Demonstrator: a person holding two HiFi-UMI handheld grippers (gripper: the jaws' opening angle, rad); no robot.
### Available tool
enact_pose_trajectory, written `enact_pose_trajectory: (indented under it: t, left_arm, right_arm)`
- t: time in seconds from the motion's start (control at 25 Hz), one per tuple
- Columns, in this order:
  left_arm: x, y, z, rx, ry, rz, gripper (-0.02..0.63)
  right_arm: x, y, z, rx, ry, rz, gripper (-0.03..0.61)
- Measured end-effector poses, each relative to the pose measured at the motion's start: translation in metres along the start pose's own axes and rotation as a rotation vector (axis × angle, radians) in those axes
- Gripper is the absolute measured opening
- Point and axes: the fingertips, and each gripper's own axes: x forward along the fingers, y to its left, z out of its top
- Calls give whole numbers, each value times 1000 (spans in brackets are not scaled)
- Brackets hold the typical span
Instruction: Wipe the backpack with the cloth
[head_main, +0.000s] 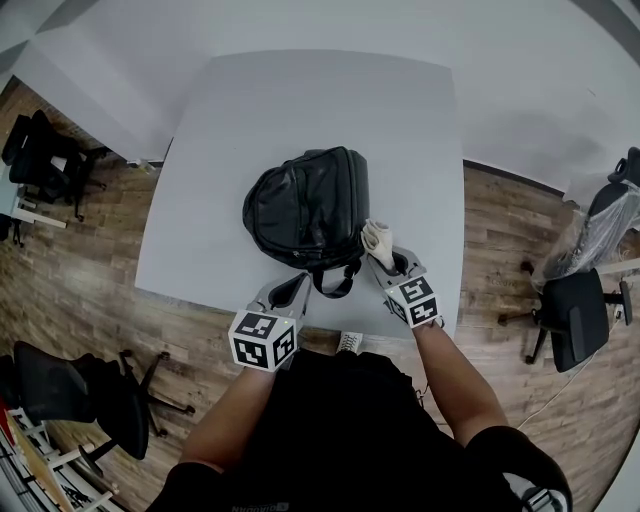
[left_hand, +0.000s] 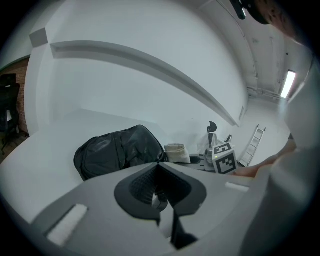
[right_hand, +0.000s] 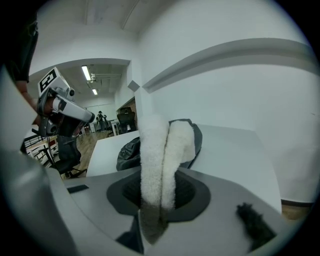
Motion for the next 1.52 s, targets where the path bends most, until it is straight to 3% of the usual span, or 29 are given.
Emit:
enact_pose_trajectory:
  t: [0.44,0.92,1.52]
  left_arm:
    - [-17,1,-13,-13,-1,40,6]
    - [-35,12,-14,-23,-33,29,7]
    - [-113,43,-32,-2,-70,3,6]
  right_arm:
    - [-7,13,-9,47,-9,21,92]
    - [-17,30,-12,74,13,12,92]
    - [-41,100,-4,136,-14,-90,92]
